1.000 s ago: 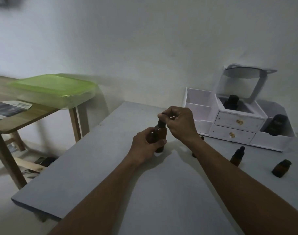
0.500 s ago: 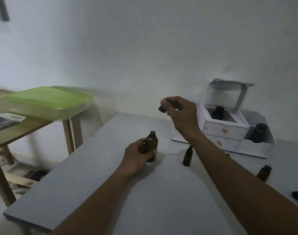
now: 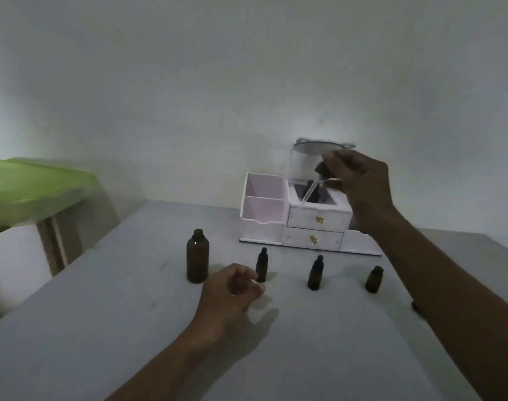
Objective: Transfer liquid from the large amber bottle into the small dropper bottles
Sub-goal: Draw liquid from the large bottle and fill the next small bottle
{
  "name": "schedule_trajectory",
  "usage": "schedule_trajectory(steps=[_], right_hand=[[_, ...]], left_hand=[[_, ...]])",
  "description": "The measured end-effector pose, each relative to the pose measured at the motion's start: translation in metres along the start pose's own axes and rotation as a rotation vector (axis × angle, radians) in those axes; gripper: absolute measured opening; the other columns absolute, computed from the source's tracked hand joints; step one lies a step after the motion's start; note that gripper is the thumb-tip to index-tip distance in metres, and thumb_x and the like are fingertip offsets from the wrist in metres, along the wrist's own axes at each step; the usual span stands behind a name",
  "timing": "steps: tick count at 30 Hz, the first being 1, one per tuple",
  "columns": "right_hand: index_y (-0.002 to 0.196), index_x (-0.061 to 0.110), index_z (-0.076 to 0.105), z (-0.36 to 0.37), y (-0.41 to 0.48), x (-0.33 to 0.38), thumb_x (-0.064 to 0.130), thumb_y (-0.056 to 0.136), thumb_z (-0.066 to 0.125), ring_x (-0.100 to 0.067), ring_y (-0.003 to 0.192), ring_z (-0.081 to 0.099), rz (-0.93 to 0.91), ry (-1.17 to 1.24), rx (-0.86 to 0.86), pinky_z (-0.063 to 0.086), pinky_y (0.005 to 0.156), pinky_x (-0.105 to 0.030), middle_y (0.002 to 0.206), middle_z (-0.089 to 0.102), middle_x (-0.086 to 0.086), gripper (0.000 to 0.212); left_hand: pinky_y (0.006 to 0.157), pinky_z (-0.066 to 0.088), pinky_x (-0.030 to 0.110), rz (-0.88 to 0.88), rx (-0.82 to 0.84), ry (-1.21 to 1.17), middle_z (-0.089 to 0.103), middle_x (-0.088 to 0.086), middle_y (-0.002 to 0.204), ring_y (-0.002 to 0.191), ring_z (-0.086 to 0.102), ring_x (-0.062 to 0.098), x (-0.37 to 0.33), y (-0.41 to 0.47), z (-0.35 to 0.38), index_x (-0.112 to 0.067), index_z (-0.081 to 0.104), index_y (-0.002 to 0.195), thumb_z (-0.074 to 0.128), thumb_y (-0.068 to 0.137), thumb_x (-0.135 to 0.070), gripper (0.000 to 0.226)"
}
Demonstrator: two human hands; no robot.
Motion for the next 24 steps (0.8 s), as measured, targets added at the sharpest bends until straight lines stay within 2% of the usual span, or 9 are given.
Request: schedule_trajectory(steps=[4, 7, 8, 10, 12, 15, 18, 24], right_hand=[[0.1, 0.014, 0.076, -0.048, -0.007, -0.022, 0.022, 0.092, 0.07, -0.014, 0.076, 0.075, 0.04, -0.104, -0.032, 0.061, 0.072, -0.029, 0.083, 0.078, 0.001, 0.013], [0.095, 0.02, 0.077, -0.08, -0.012, -0.038, 0.028, 0.091, 0.071, -0.02, 0.077, 0.075, 0.07, -0.185, -0.051, 0.061, 0.065, -0.039, 0.081, 0.078, 0.002, 0.011], [0.094, 0.019, 0.078, -0.089, -0.013, -0.041, 0.026, 0.091, 0.072, -0.021, 0.076, 0.074, 0.069, -0.195, -0.061, 0.062, 0.063, -0.039, 0.079, 0.078, 0.003, 0.009], [0.094, 0.014, 0.077, -0.109, -0.016, -0.047, 0.019, 0.092, 0.071, -0.014, 0.068, 0.073, 0.059, -0.199, -0.089, 0.06, 0.057, -0.028, 0.073, 0.077, 0.003, 0.008], [0.094, 0.015, 0.076, -0.126, -0.018, -0.054, 0.017, 0.092, 0.071, -0.007, 0.066, 0.073, 0.044, -0.246, -0.111, 0.059, 0.06, -0.021, 0.073, 0.076, 0.007, 0.006], [0.085, 0.026, 0.076, -0.146, -0.02, -0.067, 0.021, 0.09, 0.073, -0.013, 0.074, 0.075, 0.042, -0.325, -0.137, 0.061, 0.071, -0.028, 0.074, 0.077, 0.008, 0.008], [0.087, 0.023, 0.076, -0.163, -0.022, -0.08, 0.023, 0.089, 0.074, -0.019, 0.077, 0.075, 0.053, -0.344, -0.169, 0.062, 0.073, -0.035, 0.077, 0.077, 0.003, 0.004], [0.089, 0.022, 0.076, -0.177, -0.027, -0.1, 0.022, 0.09, 0.073, -0.014, 0.076, 0.075, 0.084, -0.353, -0.184, 0.061, 0.071, -0.029, 0.079, 0.077, 0.004, 0.004]], left_hand=[[0.071, 0.056, 0.022, 0.026, 0.189, -0.06, 0.074, -0.004, 0.086, 0.081, 0.071, 0.01, -0.022, 0.002, 0.082, -0.023, 0.07, 0.094, 0.081, 0.078, -0.024, 0.019], [0.073, 0.053, 0.016, 0.022, 0.285, -0.049, 0.071, -0.008, 0.095, 0.087, 0.068, 0.006, -0.031, 0.01, 0.137, -0.025, 0.067, 0.106, 0.08, 0.079, -0.027, 0.03], [0.075, 0.054, 0.016, 0.018, 0.293, -0.025, 0.069, -0.01, 0.102, 0.09, 0.066, 0.005, -0.033, 0.014, 0.15, -0.028, 0.064, 0.112, 0.08, 0.079, -0.03, 0.036], [0.08, 0.055, 0.021, 0.004, 0.286, -0.015, 0.064, -0.009, 0.114, 0.097, 0.062, 0.005, -0.035, 0.023, 0.173, -0.031, 0.059, 0.121, 0.08, 0.078, -0.033, 0.048], [0.089, 0.054, 0.026, -0.008, 0.281, -0.028, 0.059, -0.006, 0.126, 0.106, 0.059, 0.008, -0.036, 0.032, 0.195, -0.03, 0.053, 0.13, 0.08, 0.079, -0.03, 0.058], [0.101, 0.049, 0.033, -0.014, 0.251, -0.014, 0.053, -0.001, 0.138, 0.12, 0.054, 0.015, -0.037, 0.044, 0.218, -0.024, 0.045, 0.141, 0.081, 0.078, -0.026, 0.073], [0.103, 0.045, 0.032, -0.002, 0.228, 0.025, 0.052, 0.0, 0.142, 0.125, 0.053, 0.017, -0.037, 0.055, 0.235, -0.023, 0.043, 0.144, 0.083, 0.076, -0.025, 0.079], [0.1, 0.046, 0.031, 0.053, 0.227, 0.08, 0.056, 0.0, 0.137, 0.119, 0.056, 0.017, -0.04, 0.068, 0.254, -0.021, 0.049, 0.14, 0.084, 0.074, -0.027, 0.075]])
Point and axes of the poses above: each hand's wrist, its own y-axis towards the middle knuckle, its own z-axis out of the palm, x = y × z, the point moved 9 cm from there along y, towards the middle knuckle
